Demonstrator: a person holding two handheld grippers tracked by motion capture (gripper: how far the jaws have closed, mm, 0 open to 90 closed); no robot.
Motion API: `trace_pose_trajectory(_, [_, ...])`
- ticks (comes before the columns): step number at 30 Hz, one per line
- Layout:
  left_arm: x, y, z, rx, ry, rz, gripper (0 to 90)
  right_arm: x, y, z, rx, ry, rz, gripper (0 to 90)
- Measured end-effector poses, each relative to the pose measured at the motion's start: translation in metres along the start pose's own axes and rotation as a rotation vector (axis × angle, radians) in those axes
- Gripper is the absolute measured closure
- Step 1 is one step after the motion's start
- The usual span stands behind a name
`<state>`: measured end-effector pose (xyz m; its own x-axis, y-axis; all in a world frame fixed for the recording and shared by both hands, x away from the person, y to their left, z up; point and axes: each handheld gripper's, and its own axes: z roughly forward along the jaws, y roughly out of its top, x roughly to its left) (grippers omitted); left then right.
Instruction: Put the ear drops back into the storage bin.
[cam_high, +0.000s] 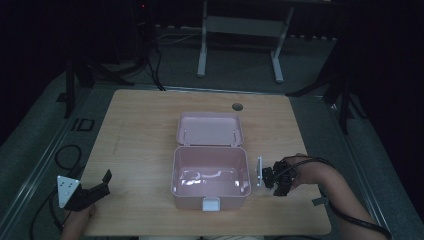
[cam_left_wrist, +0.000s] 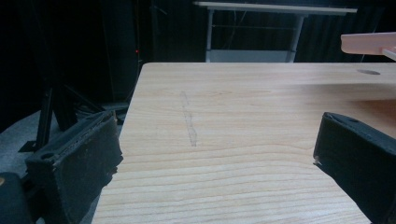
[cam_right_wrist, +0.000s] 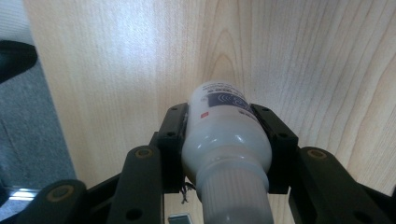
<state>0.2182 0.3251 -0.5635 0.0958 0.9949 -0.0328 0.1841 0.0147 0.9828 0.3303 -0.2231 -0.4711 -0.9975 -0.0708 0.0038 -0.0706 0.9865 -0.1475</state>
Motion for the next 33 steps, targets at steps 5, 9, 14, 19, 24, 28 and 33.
trace_pose_trajectory(5, [0.000, 0.000, 0.000, 0.000, 0.000, 0.000, 0.9, 0.001, 0.001, -0.008, -0.014, -0.010, -0.001, 59.6])
trace_pose_trajectory(9, [0.000, 0.000, 0.000, 0.000, 0.001, 0.000, 0.9, 0.001, 0.003, -0.016, -0.013, -0.013, 0.001, 59.6])
trace_pose_trajectory(14, [0.000, 0.000, 0.000, 0.000, 0.001, 0.000, 0.9, 0.001, 0.003, -0.028, -0.019, -0.021, 0.001, 59.6])
trace_pose_trajectory(19, [0.000, 0.000, 0.000, -0.001, 0.001, 0.001, 0.9, 0.000, 0.004, -0.039, -0.018, -0.025, 0.006, 59.6])
trace_pose_trajectory(24, [0.000, 0.000, 0.000, 0.000, 0.000, 0.000, 0.9, 0.000, 0.006, -0.051, -0.008, -0.035, 0.013, 59.6])
trace_pose_trajectory(28, [0.000, 0.000, 0.000, 0.000, 0.001, 0.000, 0.9, 0.000, 0.006, -0.058, -0.014, -0.037, 0.014, 59.6])
trace_pose_trajectory(33, [0.000, 0.000, 0.000, 0.000, 0.002, 0.000, 0.9, 0.000, 0.006, -0.068, -0.015, -0.044, 0.033, 59.6])
